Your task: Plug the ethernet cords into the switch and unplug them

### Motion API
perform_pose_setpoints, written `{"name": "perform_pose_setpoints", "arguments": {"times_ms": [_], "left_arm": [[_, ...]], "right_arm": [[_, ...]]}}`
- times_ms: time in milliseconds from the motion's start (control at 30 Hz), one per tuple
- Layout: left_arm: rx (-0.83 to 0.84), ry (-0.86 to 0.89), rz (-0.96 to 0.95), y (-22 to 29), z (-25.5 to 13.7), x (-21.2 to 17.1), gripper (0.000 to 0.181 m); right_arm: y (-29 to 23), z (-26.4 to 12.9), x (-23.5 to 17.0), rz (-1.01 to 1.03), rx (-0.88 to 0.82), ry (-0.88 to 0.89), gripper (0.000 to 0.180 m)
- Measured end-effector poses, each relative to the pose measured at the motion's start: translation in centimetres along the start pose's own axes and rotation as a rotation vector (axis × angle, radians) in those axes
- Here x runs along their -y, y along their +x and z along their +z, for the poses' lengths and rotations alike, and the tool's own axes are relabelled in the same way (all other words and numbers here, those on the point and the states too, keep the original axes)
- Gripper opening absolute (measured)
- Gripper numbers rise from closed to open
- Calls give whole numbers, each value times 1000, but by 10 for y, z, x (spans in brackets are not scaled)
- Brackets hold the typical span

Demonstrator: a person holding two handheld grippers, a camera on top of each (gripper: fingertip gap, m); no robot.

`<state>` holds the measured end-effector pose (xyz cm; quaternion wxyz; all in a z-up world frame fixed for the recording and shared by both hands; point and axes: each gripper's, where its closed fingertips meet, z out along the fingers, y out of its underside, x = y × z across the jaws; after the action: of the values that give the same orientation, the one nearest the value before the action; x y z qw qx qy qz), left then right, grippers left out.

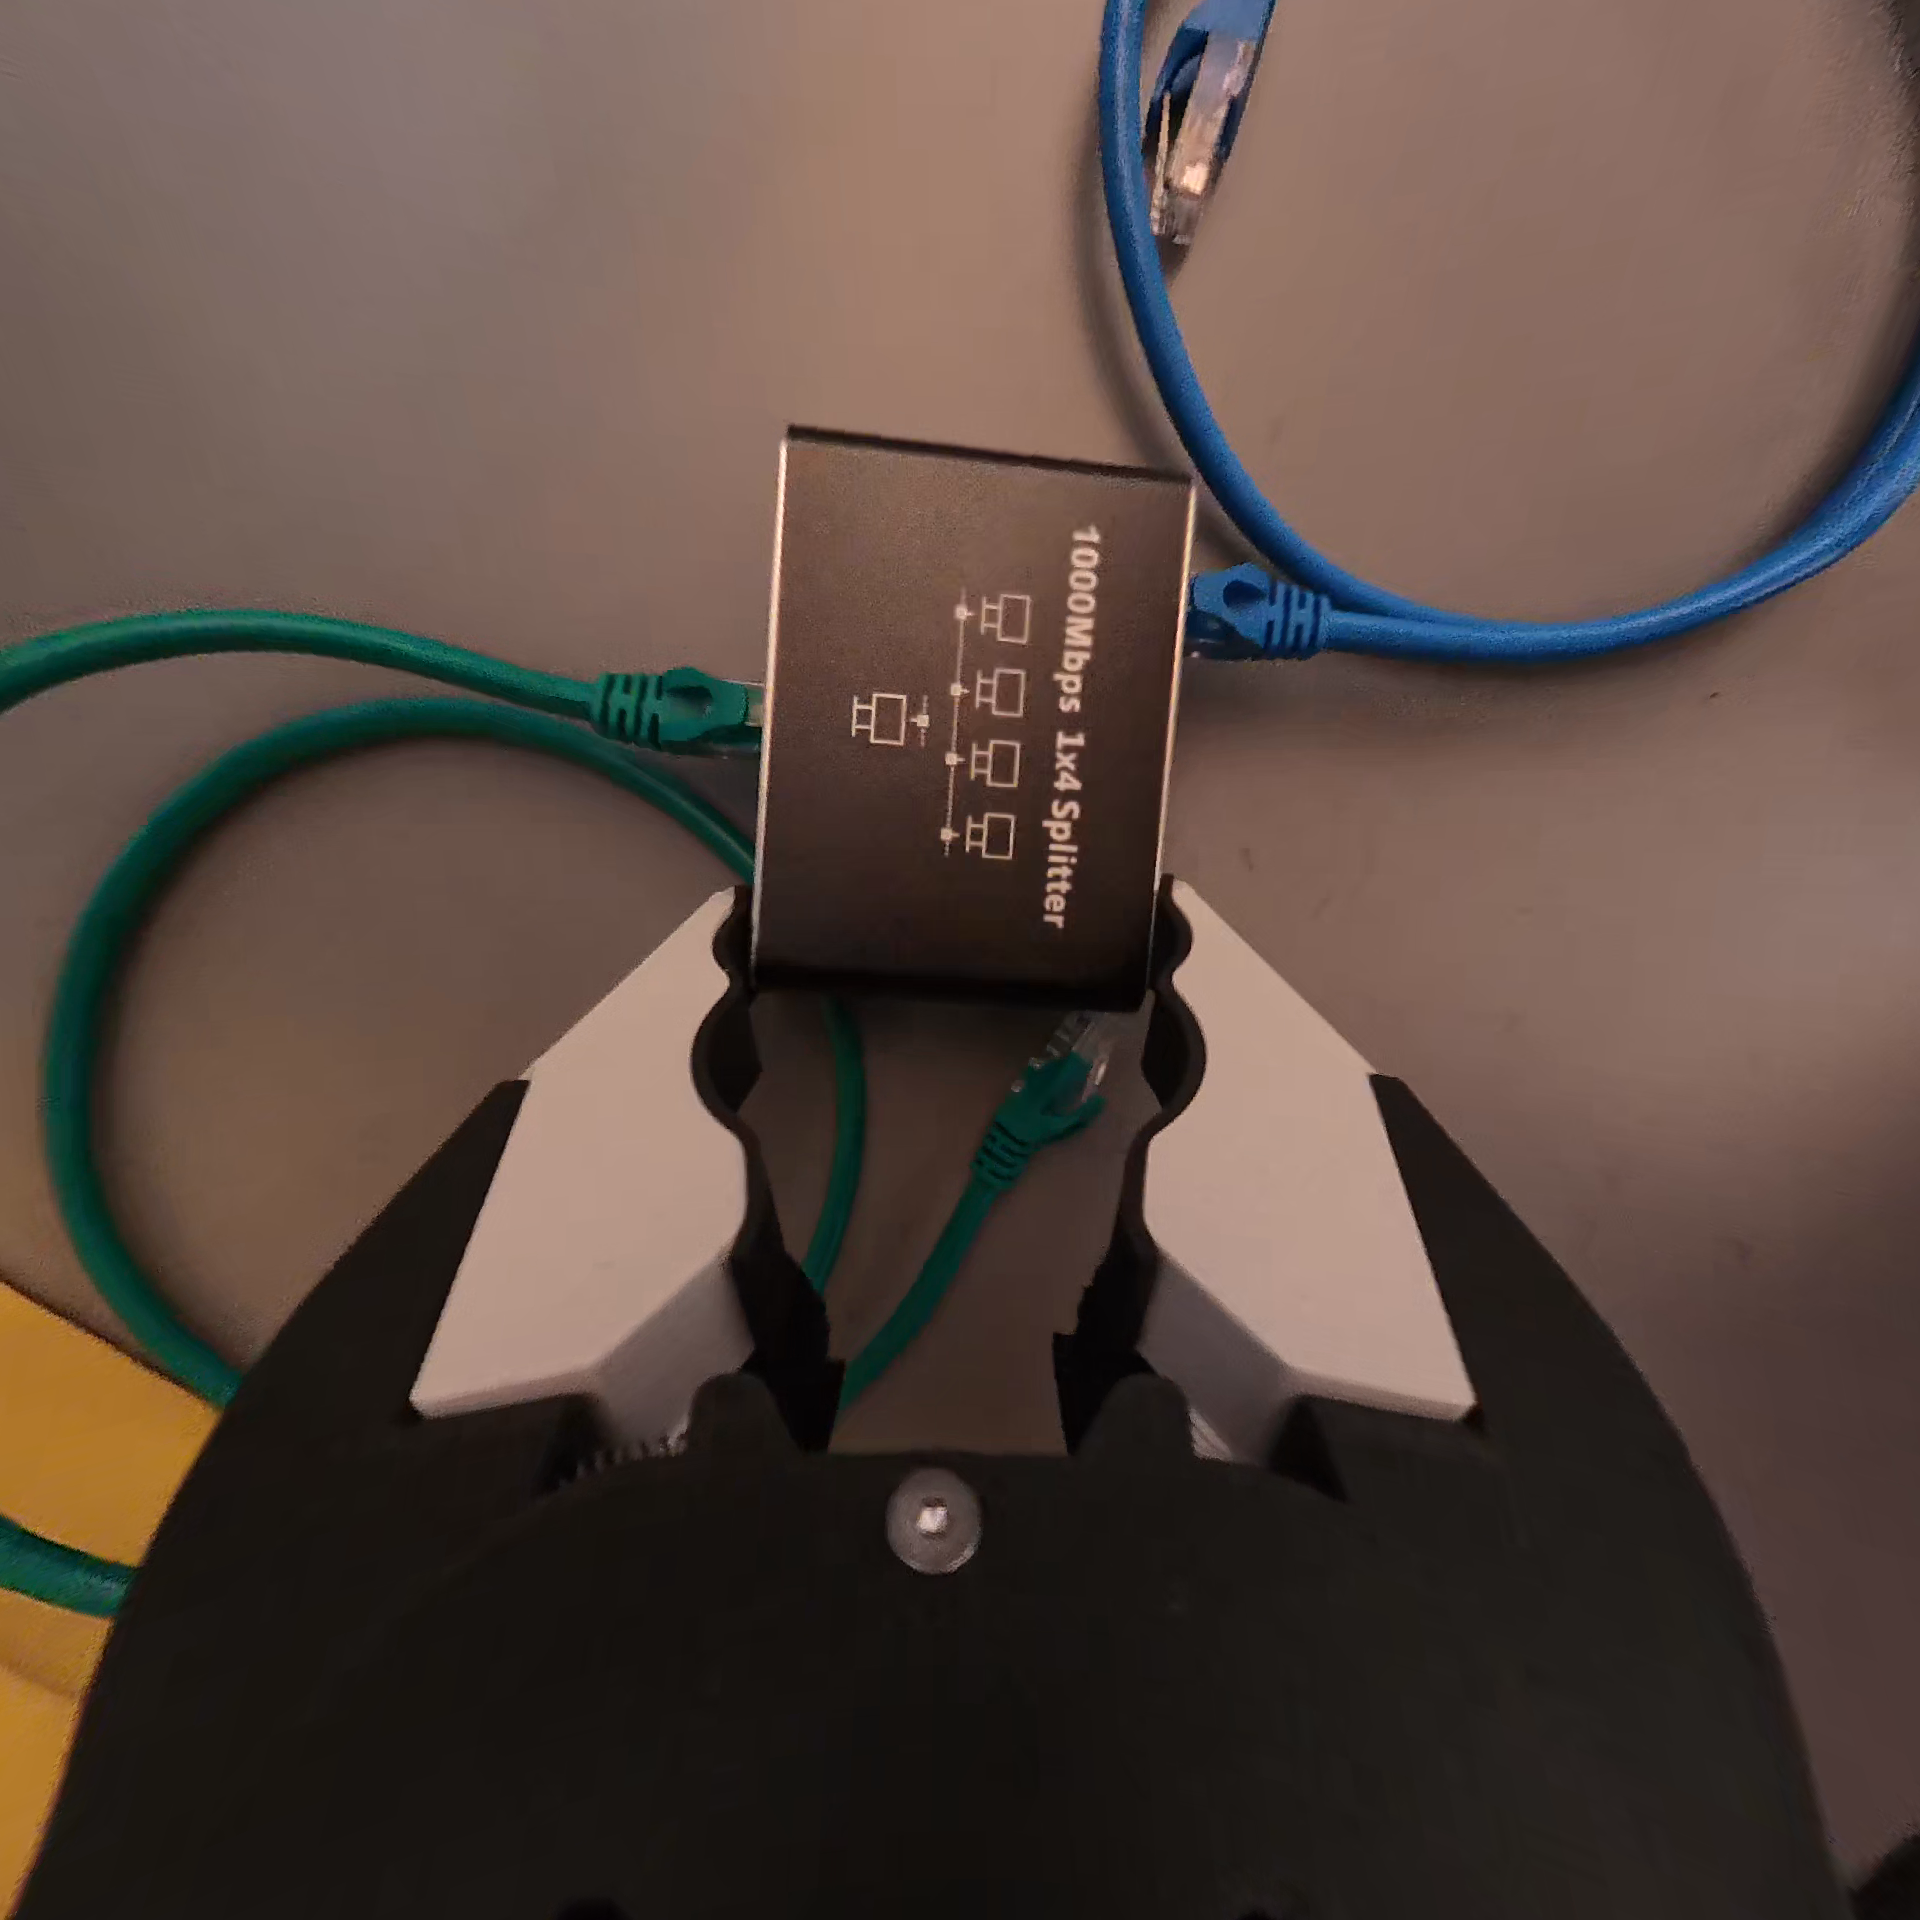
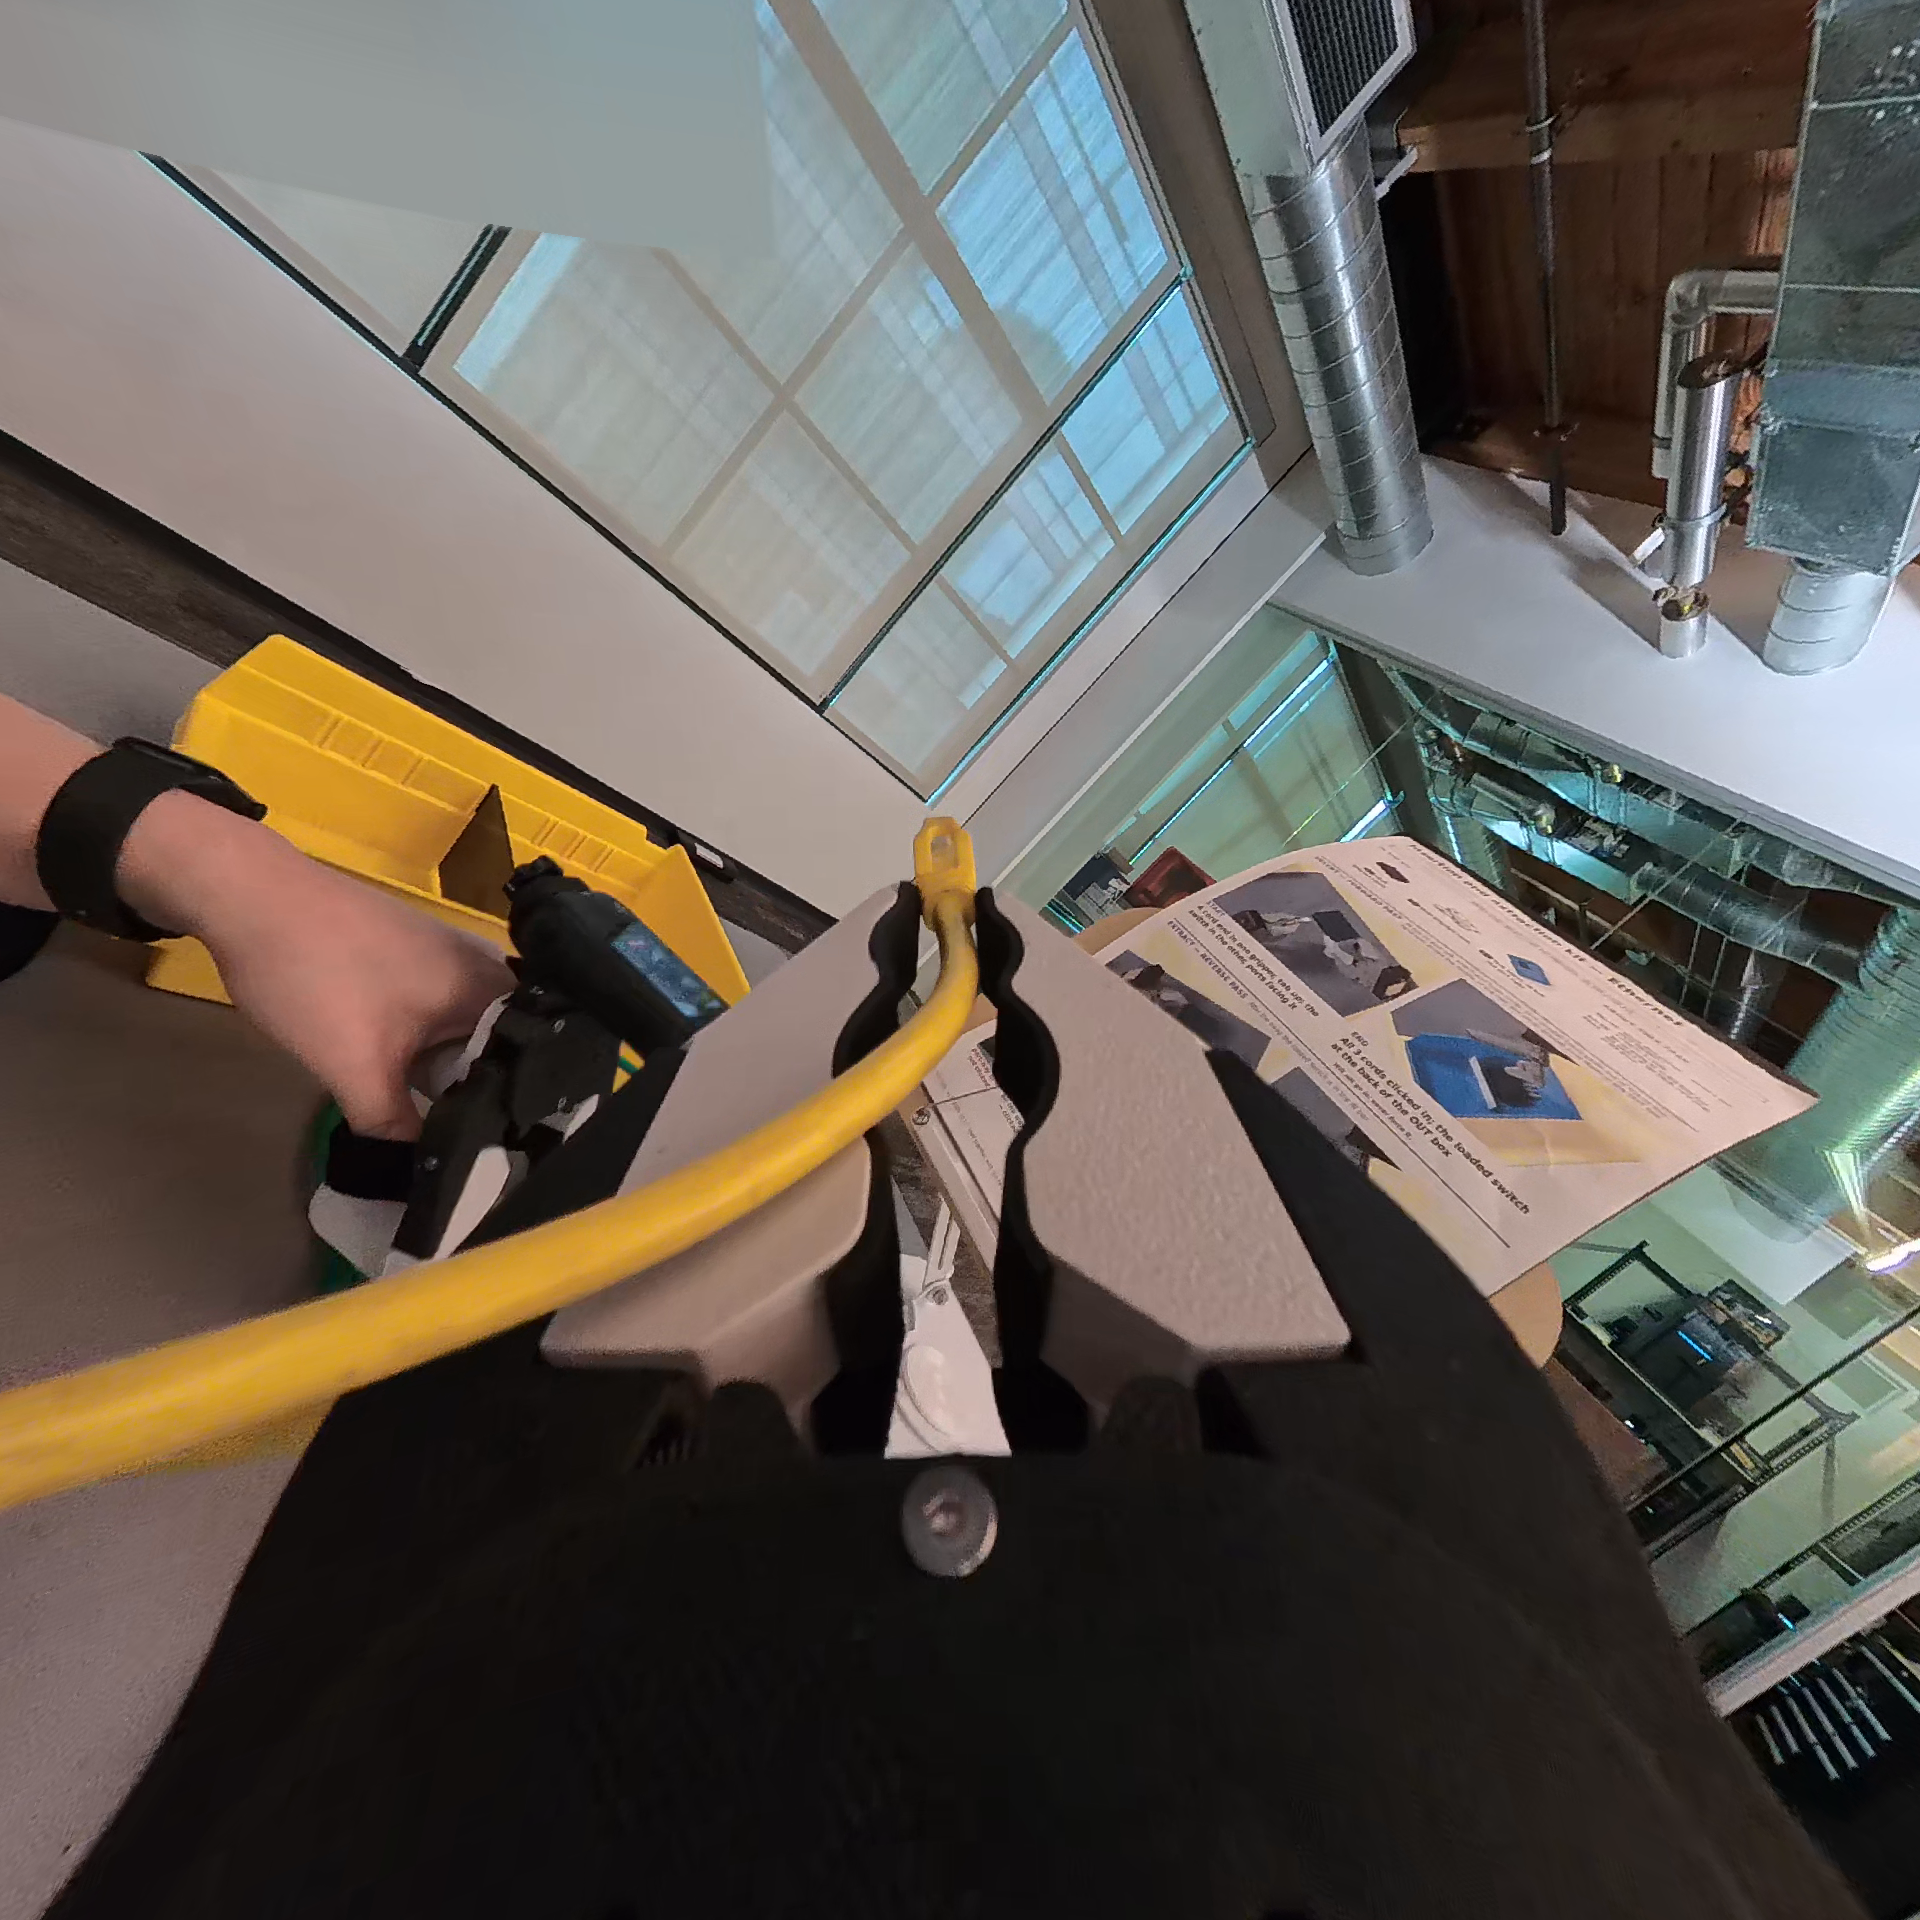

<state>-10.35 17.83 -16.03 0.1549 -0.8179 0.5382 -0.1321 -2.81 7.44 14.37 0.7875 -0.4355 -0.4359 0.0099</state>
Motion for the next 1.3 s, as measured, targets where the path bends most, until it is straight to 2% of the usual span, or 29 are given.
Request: {"name": "perform_pose_setpoints", "arguments": {"times_ms": [33,233,500,600,800,967,1100,1300], "left_arm": [[-36,5,-39,2,-2,0,74],[-450,80,-296,40,-19,12,74],[-1011,250,-460,91,-54,50,74],[-1139,316,-505,98,-68,62,74],[-1307,437,-553,99,-95,78,73],[-1236,594,-481,90,-113,90,73],[-1242,700,-480,84,-132,98,74],[-1191,762,-471,76,-140,100,73]], "right_arm": [[0,0,0,0,0,-2,10],[3,-2,-2,7,-1,-11,10],[2,-5,15,52,35,0,10],[-6,-4,18,76,93,-29,10],[-25,-3,10,140,218,-167,10],[-28,7,-25,99,187,-364,10],[-41,15,-45,78,211,-456,10],[-52,21,-60,43,222,-543,10]]}}
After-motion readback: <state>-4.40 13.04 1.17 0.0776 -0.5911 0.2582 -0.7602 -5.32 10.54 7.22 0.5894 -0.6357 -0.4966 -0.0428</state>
